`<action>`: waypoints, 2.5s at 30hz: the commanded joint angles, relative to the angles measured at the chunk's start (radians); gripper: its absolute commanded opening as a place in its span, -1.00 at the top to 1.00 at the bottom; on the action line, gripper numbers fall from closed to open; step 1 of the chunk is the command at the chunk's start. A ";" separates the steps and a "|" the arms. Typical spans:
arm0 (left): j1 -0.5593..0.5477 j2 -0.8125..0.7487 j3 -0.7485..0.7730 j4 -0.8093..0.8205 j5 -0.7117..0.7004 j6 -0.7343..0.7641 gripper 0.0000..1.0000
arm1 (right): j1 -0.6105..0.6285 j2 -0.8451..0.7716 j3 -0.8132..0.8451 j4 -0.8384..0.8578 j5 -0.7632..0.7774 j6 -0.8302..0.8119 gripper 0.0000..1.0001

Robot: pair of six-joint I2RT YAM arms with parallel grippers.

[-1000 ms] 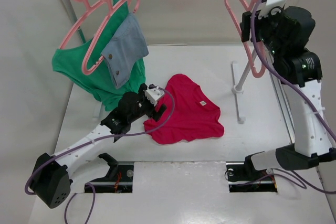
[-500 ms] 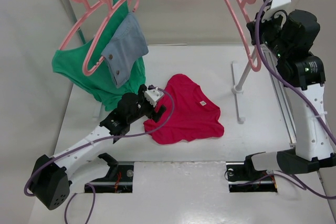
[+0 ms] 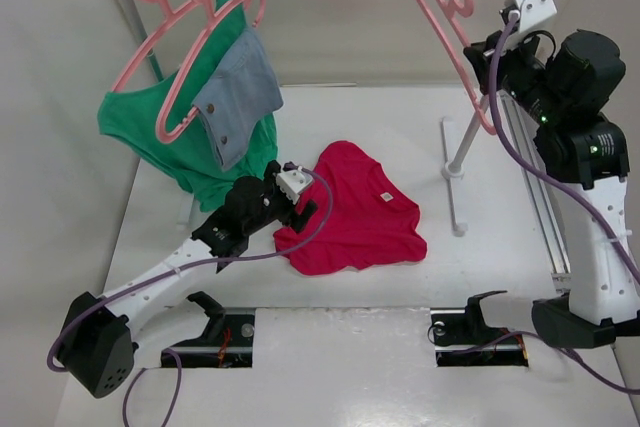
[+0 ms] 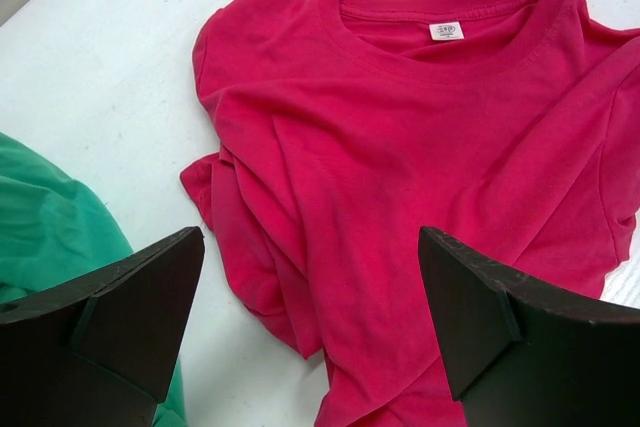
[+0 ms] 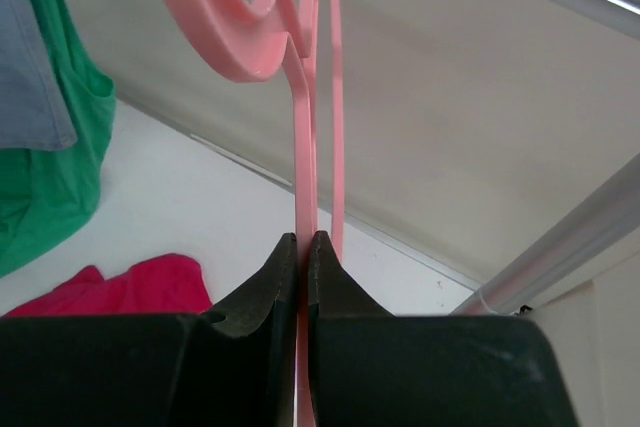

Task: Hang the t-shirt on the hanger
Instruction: Grab a hanger with the right arm, then place tshirt on hanger

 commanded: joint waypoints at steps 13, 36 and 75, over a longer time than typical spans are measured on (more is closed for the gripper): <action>0.002 0.052 0.050 0.057 0.061 0.004 -0.61 | 0.063 -0.108 -0.218 0.094 -0.167 -0.025 1.00; -0.154 0.658 0.308 -0.521 -0.080 0.601 -0.05 | 0.023 -0.392 -0.812 0.128 -0.074 0.074 1.00; -0.070 0.771 0.546 -0.328 -0.219 0.157 0.00 | 0.014 -0.487 -0.831 0.046 -0.094 0.085 1.00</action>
